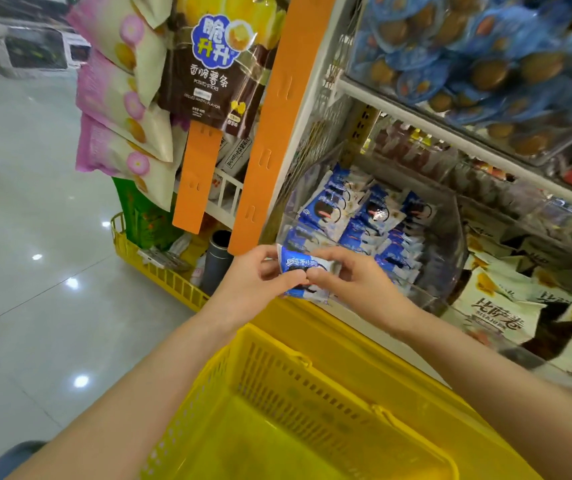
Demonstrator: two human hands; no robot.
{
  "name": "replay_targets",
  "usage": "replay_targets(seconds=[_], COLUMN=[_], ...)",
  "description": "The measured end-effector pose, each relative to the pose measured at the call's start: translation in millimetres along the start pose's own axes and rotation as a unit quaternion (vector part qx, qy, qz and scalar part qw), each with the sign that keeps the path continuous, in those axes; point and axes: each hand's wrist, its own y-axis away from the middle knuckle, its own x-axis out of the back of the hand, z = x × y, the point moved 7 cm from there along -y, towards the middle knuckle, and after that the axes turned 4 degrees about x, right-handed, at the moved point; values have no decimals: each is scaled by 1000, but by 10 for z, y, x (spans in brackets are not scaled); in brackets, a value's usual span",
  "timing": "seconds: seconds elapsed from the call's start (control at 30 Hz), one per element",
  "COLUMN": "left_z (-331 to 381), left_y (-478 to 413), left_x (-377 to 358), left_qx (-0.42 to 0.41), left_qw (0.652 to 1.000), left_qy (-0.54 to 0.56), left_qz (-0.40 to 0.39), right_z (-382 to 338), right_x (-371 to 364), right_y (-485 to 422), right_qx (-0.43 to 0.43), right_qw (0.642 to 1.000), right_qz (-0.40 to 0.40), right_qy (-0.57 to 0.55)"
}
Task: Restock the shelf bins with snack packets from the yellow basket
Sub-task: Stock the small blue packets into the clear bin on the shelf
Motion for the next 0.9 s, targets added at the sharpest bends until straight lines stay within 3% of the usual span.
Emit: replay_targets(seconds=[0.13, 0.27, 0.4, 0.5, 0.57, 0.63, 0.73, 0.9], left_z=[-37, -48, 76, 314, 426, 456, 403, 384], left_y=[35, 111, 68, -59, -181, -309, -451, -570], left_x=[-90, -177, -140, -148, -161, -248, -358, -349], left_qx=[39, 45, -20, -114, -170, -222, -282, -310], left_qw=[994, 984, 999, 979, 950, 895, 812, 790], left_qy=[98, 156, -22, -158, -246, -377, -506, -524], left_qz=[-29, -74, 13, 65, 93, 89, 78, 72], right_z=[88, 111, 134, 168, 245, 347, 498, 539], right_x=[116, 142, 173, 424, 690, 883, 881, 611], right_y=[152, 261, 312, 215, 83, -97, -462, -908], right_qx=[-77, -86, -88, -87, -86, -95, -127, -67], right_qw=[980, 976, 986, 987, 979, 965, 964, 980], right_qz=[41, 56, 35, 88, 176, 243, 233, 170], right_qy=[-180, -194, -139, -105, -47, 1, 30, 77])
